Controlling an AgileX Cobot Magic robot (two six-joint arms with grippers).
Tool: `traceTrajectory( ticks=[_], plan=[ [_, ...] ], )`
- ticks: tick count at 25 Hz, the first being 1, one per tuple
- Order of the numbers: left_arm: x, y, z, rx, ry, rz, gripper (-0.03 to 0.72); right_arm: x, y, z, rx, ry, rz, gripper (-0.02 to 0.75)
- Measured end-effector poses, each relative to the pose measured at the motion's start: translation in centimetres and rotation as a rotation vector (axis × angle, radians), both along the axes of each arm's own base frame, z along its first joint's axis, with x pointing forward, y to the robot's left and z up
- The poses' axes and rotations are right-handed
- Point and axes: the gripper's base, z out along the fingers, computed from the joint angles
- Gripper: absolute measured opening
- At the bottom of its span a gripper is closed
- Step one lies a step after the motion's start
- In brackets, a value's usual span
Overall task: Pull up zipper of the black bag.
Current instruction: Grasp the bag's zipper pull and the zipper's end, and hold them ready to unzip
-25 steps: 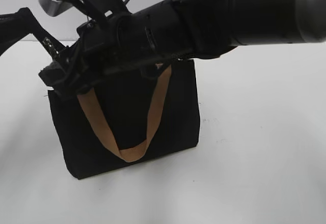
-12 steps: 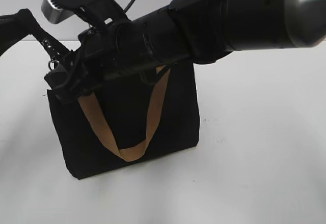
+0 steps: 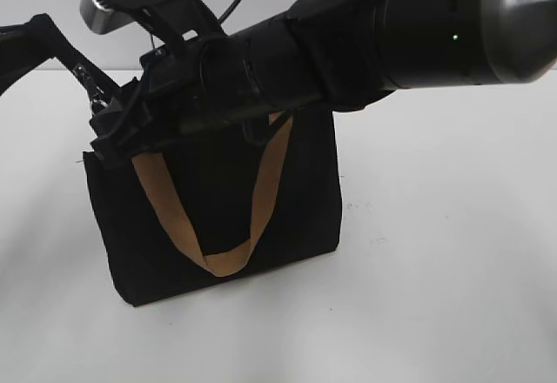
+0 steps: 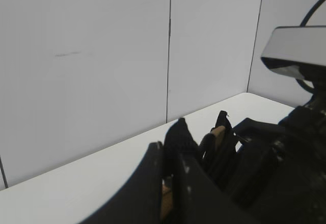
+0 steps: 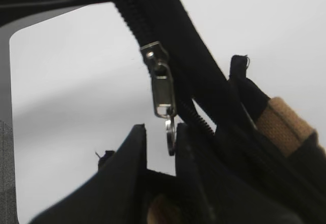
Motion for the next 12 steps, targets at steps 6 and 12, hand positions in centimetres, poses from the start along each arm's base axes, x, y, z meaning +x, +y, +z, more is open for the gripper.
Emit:
traceTrajectory(
  ticks=[6, 12],
  plan=[
    [0.0, 0.0, 0.0, -0.001, 0.000, 0.001, 0.011, 0.0, 0.0, 0.0, 0.016, 0.032, -0.023, 0.003],
    [0.0, 0.0, 0.0, 0.000, 0.001, 0.002, 0.011, -0.4, -0.2, 1.2, 0.049, 0.044, -0.022, -0.001]
  ],
)
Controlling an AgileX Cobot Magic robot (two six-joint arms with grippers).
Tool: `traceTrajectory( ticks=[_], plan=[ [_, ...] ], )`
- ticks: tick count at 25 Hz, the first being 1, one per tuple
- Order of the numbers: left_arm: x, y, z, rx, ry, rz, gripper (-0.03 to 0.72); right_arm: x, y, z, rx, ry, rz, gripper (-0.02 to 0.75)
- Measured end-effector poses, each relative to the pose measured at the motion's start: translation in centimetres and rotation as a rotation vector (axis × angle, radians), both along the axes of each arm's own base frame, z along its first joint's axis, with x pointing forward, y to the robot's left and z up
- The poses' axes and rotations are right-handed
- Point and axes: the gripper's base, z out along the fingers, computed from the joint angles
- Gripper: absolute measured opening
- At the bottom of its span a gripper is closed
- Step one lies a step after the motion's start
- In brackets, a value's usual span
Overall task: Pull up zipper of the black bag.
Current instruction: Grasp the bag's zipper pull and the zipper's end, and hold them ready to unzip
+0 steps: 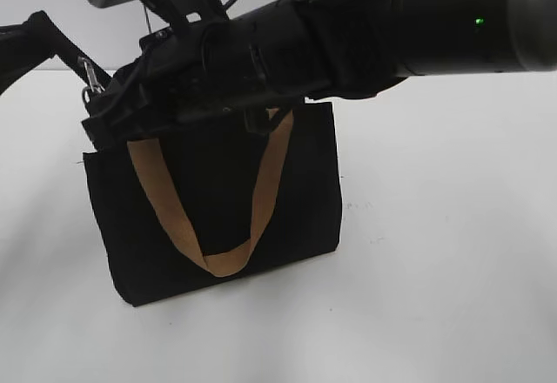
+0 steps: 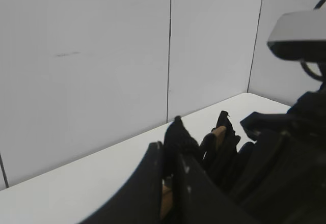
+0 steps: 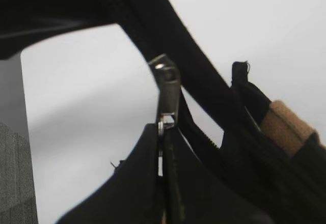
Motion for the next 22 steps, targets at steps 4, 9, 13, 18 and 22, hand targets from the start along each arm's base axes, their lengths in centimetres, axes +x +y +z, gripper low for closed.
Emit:
traceTrajectory(
  ticks=[4, 9, 13, 18, 22],
  plan=[
    [0.0, 0.0, 0.0, 0.000, 0.001, 0.002, 0.011, -0.5, -0.2, 1.0, 0.012, 0.015, 0.008, -0.001],
    [-0.1, 0.0, 0.1, 0.005, -0.004, 0.007, 0.011, -0.6, -0.6, 0.7, -0.031, 0.064, -0.012, -0.001],
    [-0.3, 0.1, 0.4, 0.016, -0.015, 0.015, 0.011, -0.4, -1.1, 0.3, -0.073, 0.105, -0.034, -0.001],
    [-0.4, 0.1, 0.5, 0.020, -0.022, 0.015, 0.011, 0.8, -2.9, 0.5, -0.068, 0.178, -0.088, -0.001],
    [-0.5, 0.1, 0.6, 0.020, -0.022, 0.016, 0.011, 1.3, -4.4, 1.6, -0.042, 0.207, -0.117, -0.001]
  ],
)
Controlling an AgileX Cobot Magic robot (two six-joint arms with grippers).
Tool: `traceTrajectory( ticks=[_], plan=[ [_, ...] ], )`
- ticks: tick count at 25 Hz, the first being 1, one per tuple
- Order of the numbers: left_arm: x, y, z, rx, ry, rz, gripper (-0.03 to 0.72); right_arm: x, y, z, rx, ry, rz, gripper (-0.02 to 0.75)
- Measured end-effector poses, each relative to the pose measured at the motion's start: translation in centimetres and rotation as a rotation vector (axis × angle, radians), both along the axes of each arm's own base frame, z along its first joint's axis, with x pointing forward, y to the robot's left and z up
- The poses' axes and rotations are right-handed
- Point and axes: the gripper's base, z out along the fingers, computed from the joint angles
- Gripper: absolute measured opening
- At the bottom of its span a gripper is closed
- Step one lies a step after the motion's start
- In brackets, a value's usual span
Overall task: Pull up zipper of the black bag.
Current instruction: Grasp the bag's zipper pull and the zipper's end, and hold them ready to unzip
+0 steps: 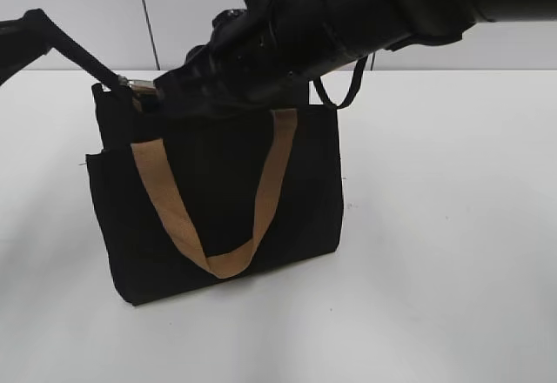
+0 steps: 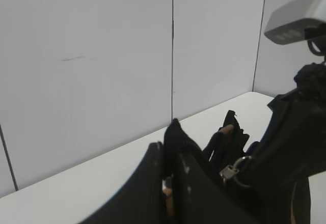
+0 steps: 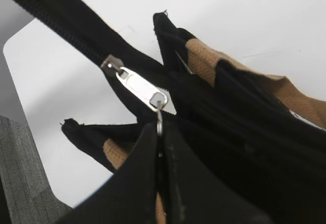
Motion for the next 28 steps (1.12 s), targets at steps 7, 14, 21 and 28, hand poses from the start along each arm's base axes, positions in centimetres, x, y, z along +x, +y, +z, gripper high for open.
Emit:
traceTrajectory(
  ticks=[7, 14, 21, 28],
  plan=[
    [0.2, 0.2, 0.1, -0.022, 0.007, 0.032, 0.011, 0.8, -2.0, -0.1, -0.016, 0.090, -0.031, -0.001],
    [0.3, 0.3, 0.1, -0.030, 0.011, 0.042, 0.011, 1.0, -2.5, -0.3, -0.042, 0.125, -0.058, -0.001],
    [0.4, 0.5, 0.0, -0.036, 0.022, 0.068, 0.011, 1.6, -3.6, -0.5, -0.070, 0.137, -0.105, -0.001],
    [0.5, 0.6, 0.0, -0.039, 0.034, 0.089, 0.011, 2.2, -5.5, 0.7, -0.078, 0.115, -0.144, -0.001]
  ],
)
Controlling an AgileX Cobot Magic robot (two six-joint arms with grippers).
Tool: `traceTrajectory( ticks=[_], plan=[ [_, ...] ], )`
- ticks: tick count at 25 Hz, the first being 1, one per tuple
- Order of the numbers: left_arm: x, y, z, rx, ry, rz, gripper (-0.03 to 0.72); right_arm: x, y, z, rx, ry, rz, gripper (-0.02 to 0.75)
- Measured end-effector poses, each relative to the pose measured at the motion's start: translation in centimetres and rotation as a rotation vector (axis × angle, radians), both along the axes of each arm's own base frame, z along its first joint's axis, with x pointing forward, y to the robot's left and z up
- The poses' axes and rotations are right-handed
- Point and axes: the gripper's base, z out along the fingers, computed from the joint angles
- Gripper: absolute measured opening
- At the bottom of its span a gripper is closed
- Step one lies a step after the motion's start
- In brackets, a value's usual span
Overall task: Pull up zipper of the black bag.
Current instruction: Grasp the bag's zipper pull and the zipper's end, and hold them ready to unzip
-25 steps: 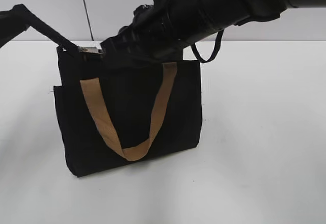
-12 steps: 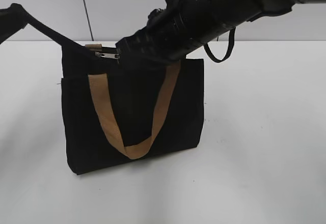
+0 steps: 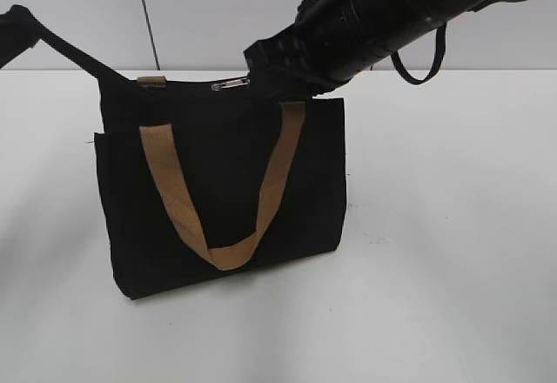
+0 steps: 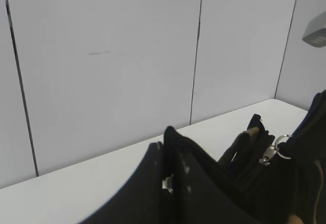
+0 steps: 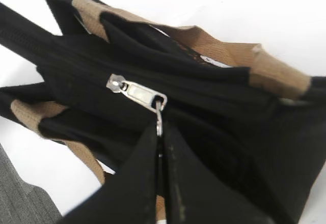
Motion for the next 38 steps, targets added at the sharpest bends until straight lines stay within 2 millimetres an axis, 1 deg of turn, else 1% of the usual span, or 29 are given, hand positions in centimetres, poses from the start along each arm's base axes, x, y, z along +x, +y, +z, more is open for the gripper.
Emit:
traceTrajectory(
  ticks=[10, 14, 23, 25, 27, 28, 33, 34, 35, 36, 38],
  plan=[
    [0.0, 0.1, 0.0, -0.002, 0.003, 0.007, 0.011, 1.4, -3.8, 0.0, -0.051, 0.043, -0.072, -0.001],
    [0.0, 0.1, 0.0, -0.001, 0.004, 0.008, 0.011, 1.8, -5.0, -0.1, -0.068, 0.051, -0.103, -0.001],
    [0.0, 0.1, 0.0, -0.001, 0.004, 0.007, 0.011, 1.8, -5.1, -0.1, -0.060, 0.073, -0.109, -0.001],
    [0.0, 0.0, 0.0, 0.002, 0.004, 0.005, 0.011, 1.7, -5.1, -0.1, -0.054, 0.077, -0.109, 0.010],
    [0.0, 0.0, 0.0, 0.007, 0.004, 0.002, 0.011, 1.6, -5.1, 0.0, -0.053, 0.076, -0.107, 0.062],
    [0.0, 0.0, -0.1, 0.010, 0.004, -0.001, 0.011, 1.6, -5.0, 0.1, -0.051, 0.072, -0.105, 0.111],
    [-0.1, 0.0, -0.5, 0.066, 0.026, -0.008, 0.011, 0.6, -3.8, 1.1, -0.049, 0.035, -0.057, 0.459],
    [0.0, 0.0, -0.7, 0.081, 0.036, -0.003, 0.011, 0.4, -3.5, 1.1, -0.052, 0.030, -0.042, 0.505],
    [0.0, 0.1, -0.8, 0.092, 0.047, 0.006, 0.013, 0.3, -3.4, 1.1, -0.058, 0.025, -0.024, 0.544],
    [0.0, 0.2, -0.9, 0.099, 0.058, 0.016, 0.020, 0.1, -3.3, 1.1, -0.065, 0.023, -0.005, 0.566],
    [0.1, 0.3, -1.1, 0.111, 0.071, 0.029, 0.055, 0.0, -3.3, 1.1, -0.077, 0.018, 0.020, 0.580]
  ],
)
